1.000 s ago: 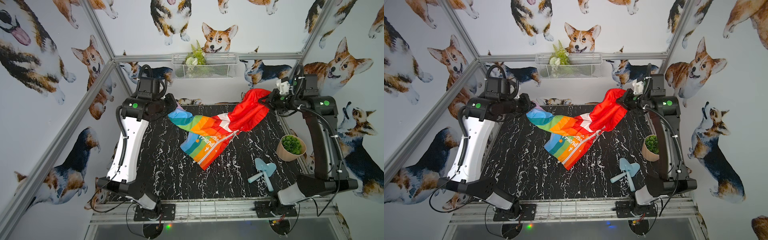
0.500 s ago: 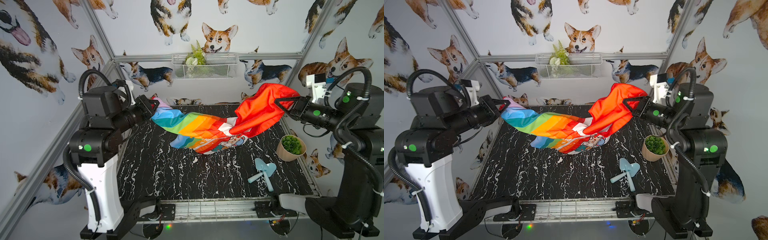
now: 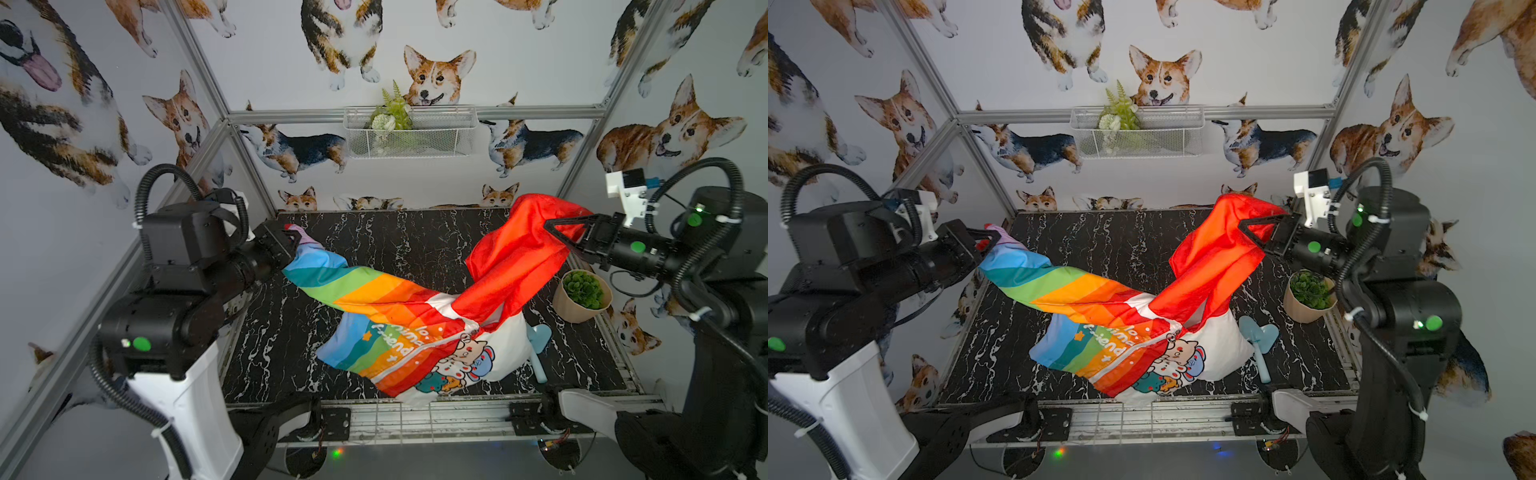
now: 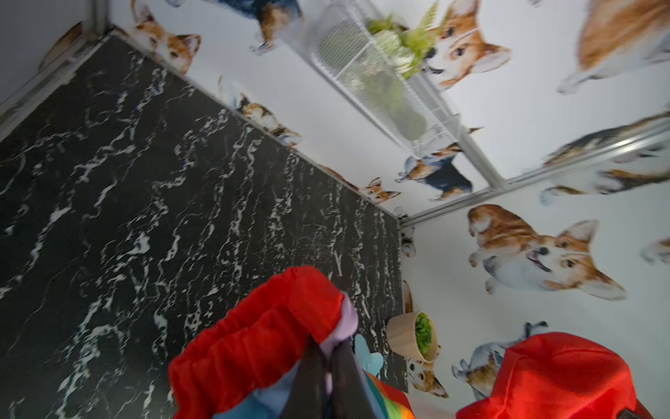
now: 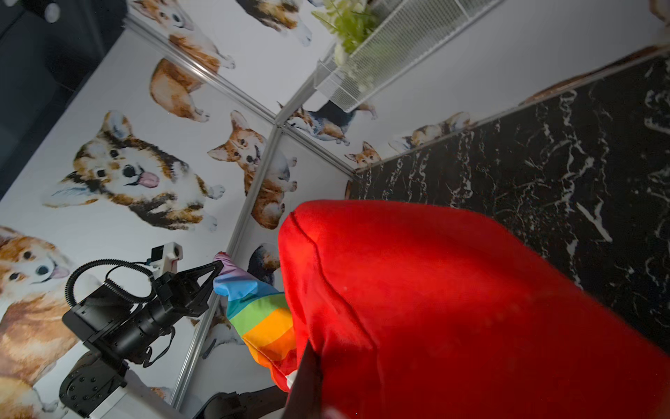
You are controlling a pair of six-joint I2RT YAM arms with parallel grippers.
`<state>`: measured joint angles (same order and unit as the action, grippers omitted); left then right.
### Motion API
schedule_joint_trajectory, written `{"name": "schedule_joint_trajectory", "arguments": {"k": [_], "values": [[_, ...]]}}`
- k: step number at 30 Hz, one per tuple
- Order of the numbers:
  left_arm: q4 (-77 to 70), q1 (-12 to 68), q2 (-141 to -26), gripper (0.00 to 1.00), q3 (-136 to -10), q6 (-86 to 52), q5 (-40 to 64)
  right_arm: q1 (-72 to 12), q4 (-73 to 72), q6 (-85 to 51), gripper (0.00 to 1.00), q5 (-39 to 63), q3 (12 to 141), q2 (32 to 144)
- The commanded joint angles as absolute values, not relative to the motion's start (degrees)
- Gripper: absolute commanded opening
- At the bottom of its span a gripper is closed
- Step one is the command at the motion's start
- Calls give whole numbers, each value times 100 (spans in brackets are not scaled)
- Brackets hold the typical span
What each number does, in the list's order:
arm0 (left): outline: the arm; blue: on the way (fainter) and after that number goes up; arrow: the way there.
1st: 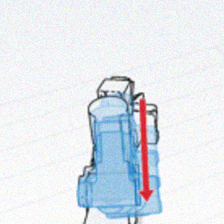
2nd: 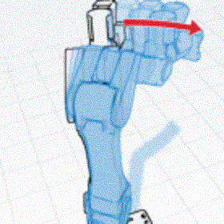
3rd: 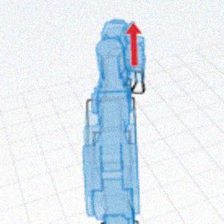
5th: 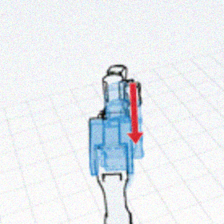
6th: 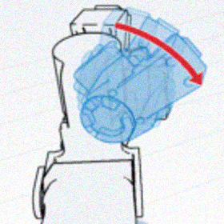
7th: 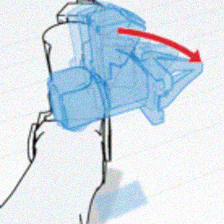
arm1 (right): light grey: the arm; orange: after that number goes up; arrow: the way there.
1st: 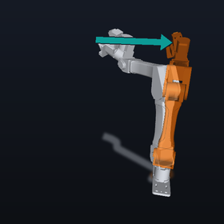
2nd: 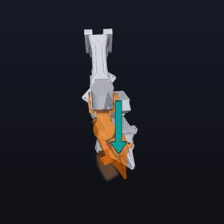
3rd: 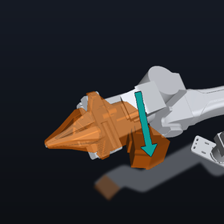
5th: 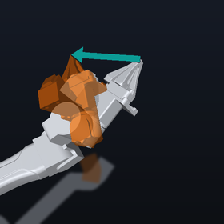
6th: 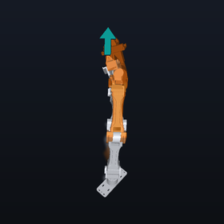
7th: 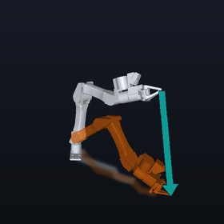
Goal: Unzip the jacket
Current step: Flatten out the jacket at the center of the board.
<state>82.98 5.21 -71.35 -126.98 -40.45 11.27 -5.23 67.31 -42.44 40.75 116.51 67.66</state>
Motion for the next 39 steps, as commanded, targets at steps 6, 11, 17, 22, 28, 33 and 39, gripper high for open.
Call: {"name": "schedule_joint_trajectory", "arguments": {"k": [6,11,17,22,28,33,39], "values": [[6411,52,-7961,0,-10456,-4139,487,-1015,3983,-4348,0,3593,9759,8576],[5797,-324,-9437,17,-10775,-3906,370,-1606,3365,-4528,3,3821,11652,11383],[7127,-747,-11416,100,-13053,-3617,-249,-1585,5853,-4594,100,3399,16664,14435],[7383,-832,-11554,100,-13227,-3579,-223,-1375,6746,-4267,98,2394,15261,13569],[7557,530,-11225,100,-12672,-2825,-216,-1235,8084,-3617,77,1287,12999,11804],[6933,1979,-10635,96,-11250,-2747,309,-1011,8089,-3478,73,1054,10431,9935],[6197,2435,-10322,95,-9869,-2947,1075,-634,7794,-2962,86,1593,8307,8543]]}}
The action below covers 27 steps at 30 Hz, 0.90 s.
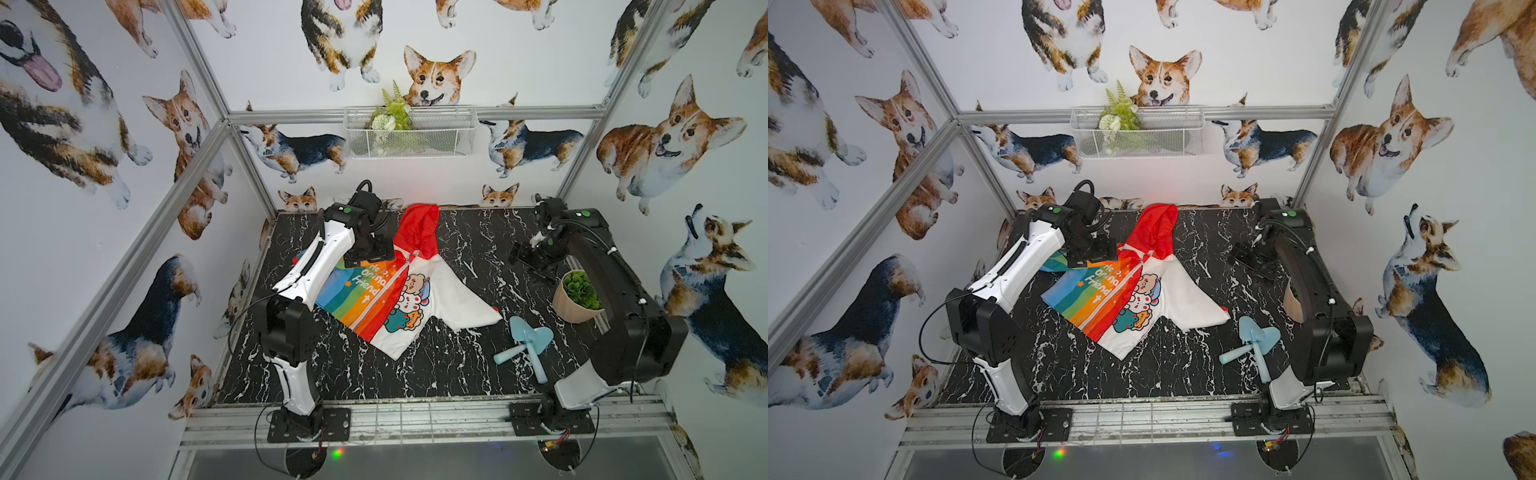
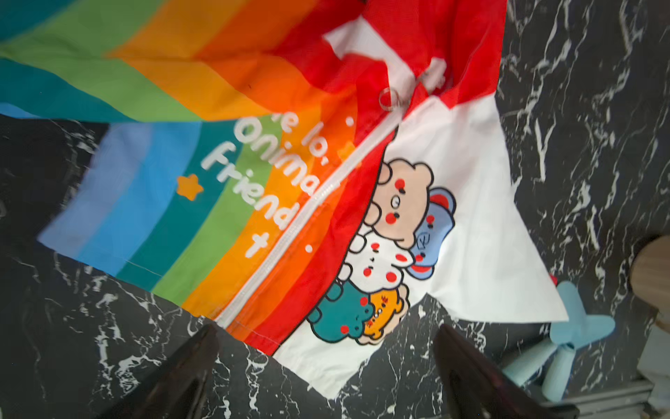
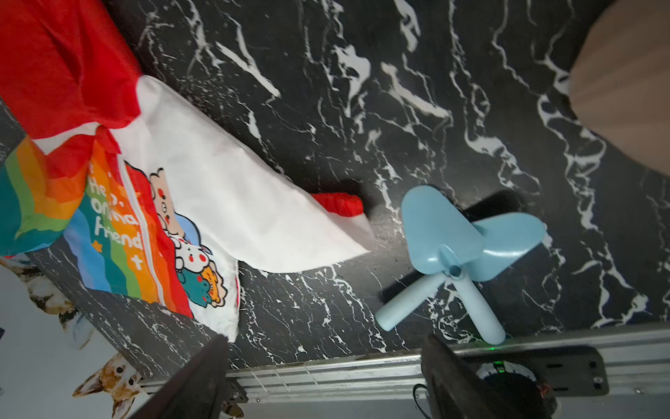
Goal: Unzip the jacket
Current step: Flatten out the jacket at the center of the board.
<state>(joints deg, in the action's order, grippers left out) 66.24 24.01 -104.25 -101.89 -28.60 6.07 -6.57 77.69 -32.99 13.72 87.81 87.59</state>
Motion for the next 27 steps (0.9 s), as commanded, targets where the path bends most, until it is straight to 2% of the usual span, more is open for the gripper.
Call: {"name": "schedule_joint_trajectory", "arguments": {"k": [1,5,12,16,25,27], "values": [[6083,2440,-10318,95,-9698,-2950,1227,-634,7751,-2946,86,1836,7996,8456],[5779,2453,-10450,95,-9346,-2948,1582,-642,7203,-3007,80,2443,6953,8255],[5392,2531,-10672,95,-9174,-3018,2069,-642,5849,-3144,73,2694,5883,8534],[5354,2531,-10692,95,-9062,-3002,2159,-644,5370,-3172,68,2670,5775,8950],[5109,2520,-10630,97,-8931,-3015,2526,-642,4885,-3232,64,2478,5898,9725],[5130,2505,-10602,97,-8927,-3010,2531,-649,4799,-3260,57,2542,5905,9855]]}}
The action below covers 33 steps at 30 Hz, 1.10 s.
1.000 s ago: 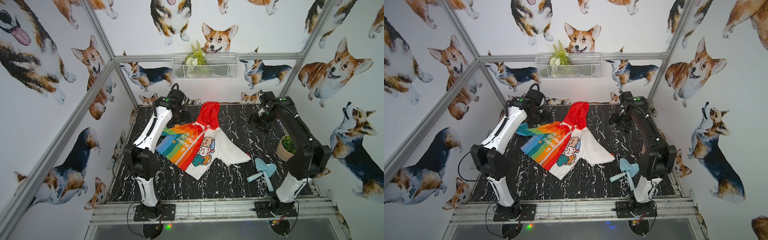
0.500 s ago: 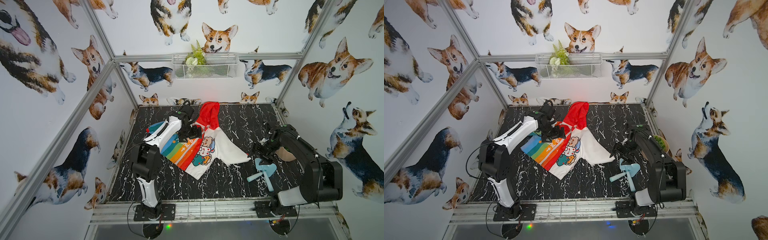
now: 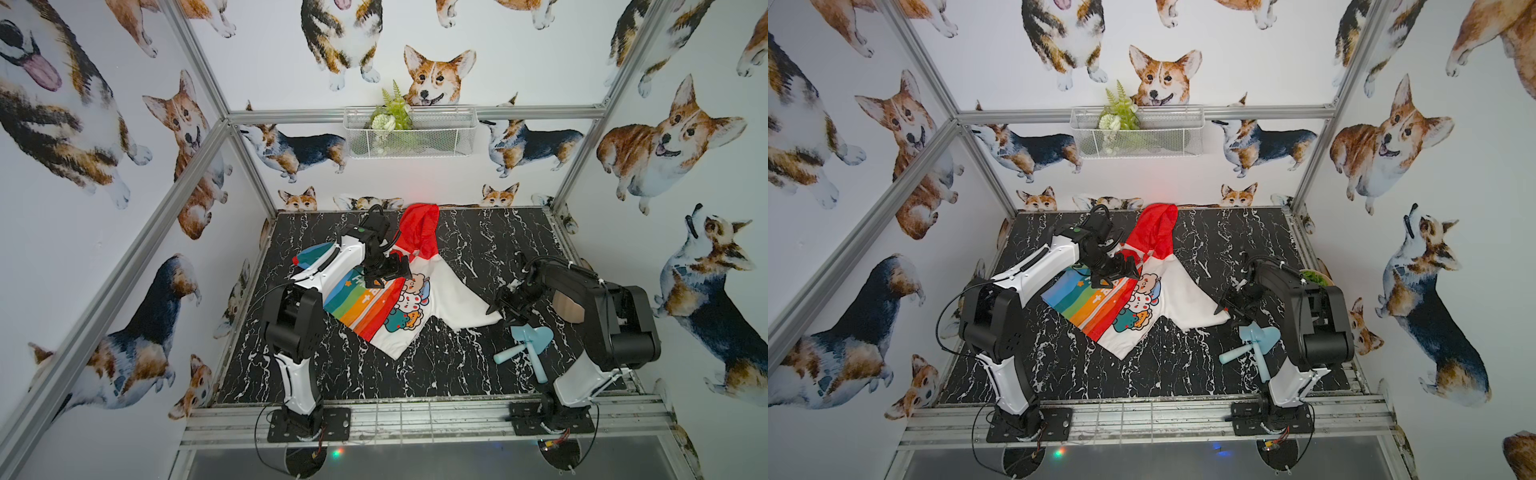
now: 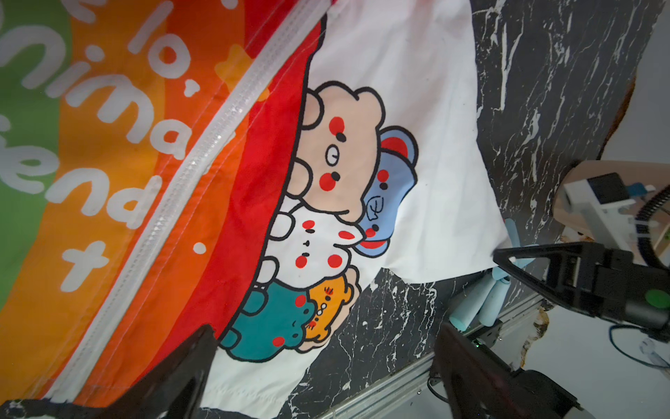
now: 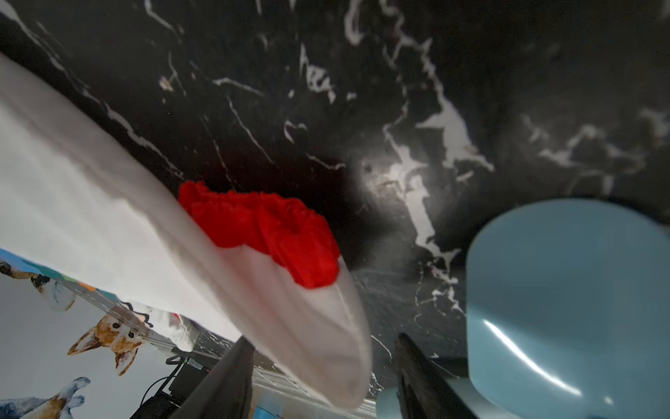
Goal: Unzip the jacket
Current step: Flatten out the jacket at the center of the board.
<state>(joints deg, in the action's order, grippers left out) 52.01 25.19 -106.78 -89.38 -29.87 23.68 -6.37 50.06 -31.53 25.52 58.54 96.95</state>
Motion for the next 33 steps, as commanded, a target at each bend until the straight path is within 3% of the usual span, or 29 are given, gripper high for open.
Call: {"name": "schedule_joint_trajectory", "arguments": {"k": [1,6,9,18,23,24,27,29,32,33], "values": [[5148,2505,-10583,97,-8925,-2997,2524,-648,4774,-3261,51,2589,5924,9918],[5135,2355,-10453,97,-8750,-3082,2474,-647,5009,-3244,14,2569,6192,9645],[5124,2233,-10376,97,-8649,-3103,2389,-684,5657,-3234,0,2272,6584,9077],[5327,2149,-10265,97,-8605,-3005,2218,-1160,8666,-3993,0,540,7448,7777],[5457,2092,-10160,97,-8587,-2938,2102,-1160,8566,-3794,0,427,7622,8496],[5473,2049,-10147,98,-8582,-2940,2090,-1160,8280,-3669,2,721,7767,8817],[5502,1874,-10142,100,-8595,-2968,2074,-1251,7037,-3160,56,2318,8581,10047],[5493,1727,-10161,100,-8600,-3017,2092,-1338,6767,-2892,65,2643,9331,10593],[5494,1542,-10266,100,-8725,-3028,2070,-1347,7063,-2753,86,2285,10323,11054],[5534,1482,-10313,100,-8825,-3009,2016,-1309,7208,-2767,86,2067,10419,11076]]}}
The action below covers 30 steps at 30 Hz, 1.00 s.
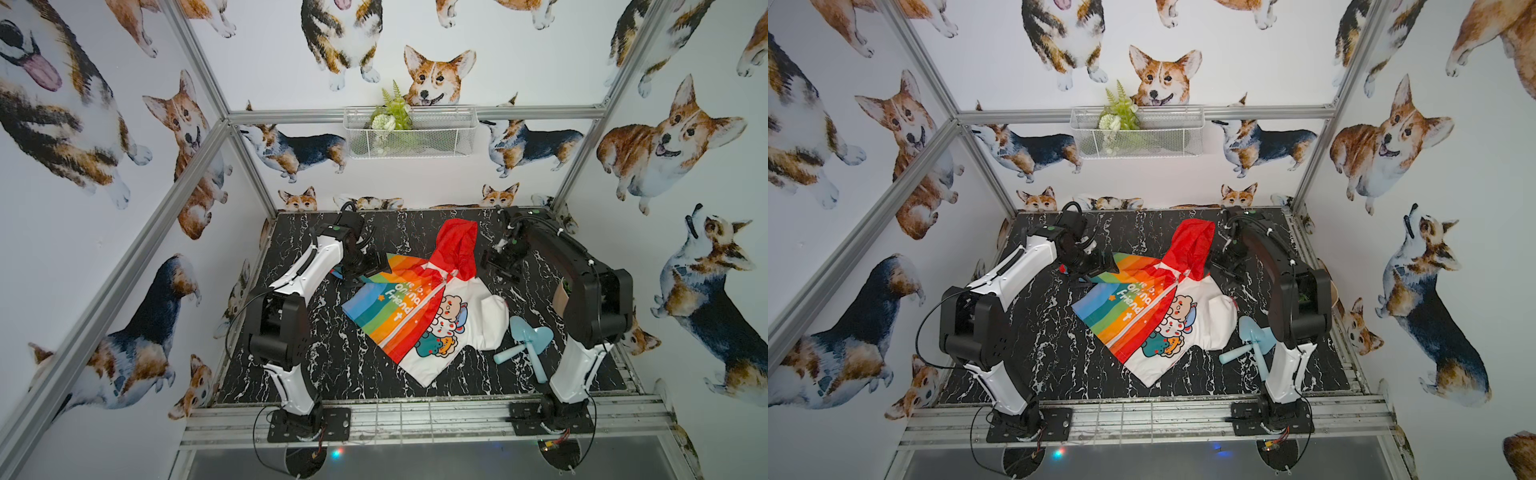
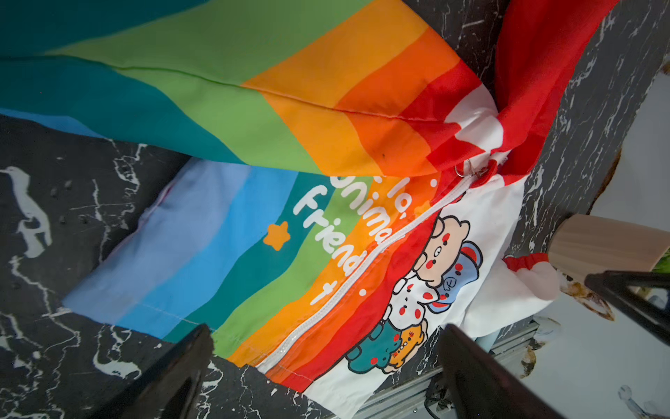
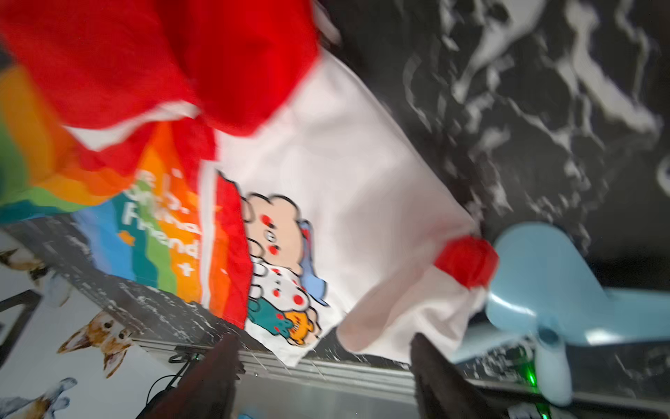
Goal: Unzip the jacket
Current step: Flatten out the jacket at the center of the board.
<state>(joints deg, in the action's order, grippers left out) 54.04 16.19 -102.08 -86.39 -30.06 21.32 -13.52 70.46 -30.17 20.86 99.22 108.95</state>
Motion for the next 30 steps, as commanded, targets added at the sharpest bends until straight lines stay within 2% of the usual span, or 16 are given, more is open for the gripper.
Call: {"name": "schedule_joint_trajectory", "arguments": {"k": [1,6,10,19,26,28,30], "values": [[5577,1405,-10358,100,-8911,-3015,1936,-1249,7309,-2813,86,1870,10384,11038],[5575,665,-10555,100,-9273,-3162,1674,-619,7384,-3372,78,1048,9072,10088],[5493,205,-10953,97,-9591,-3146,1779,-293,7247,-3456,78,1100,8338,9447],[5345,-271,-11799,94,-10074,-2997,1801,-295,7328,-3282,79,1340,8225,9203],[5378,-324,-12251,84,-10313,-3035,1782,-268,7478,-3223,80,1265,8212,9176],[5388,-316,-12367,76,-10392,-3067,1789,-238,7495,-3251,80,1315,8143,9171],[5396,-313,-12440,73,-10436,-3109,1778,-199,7482,-3278,80,1348,8063,9134]]}}
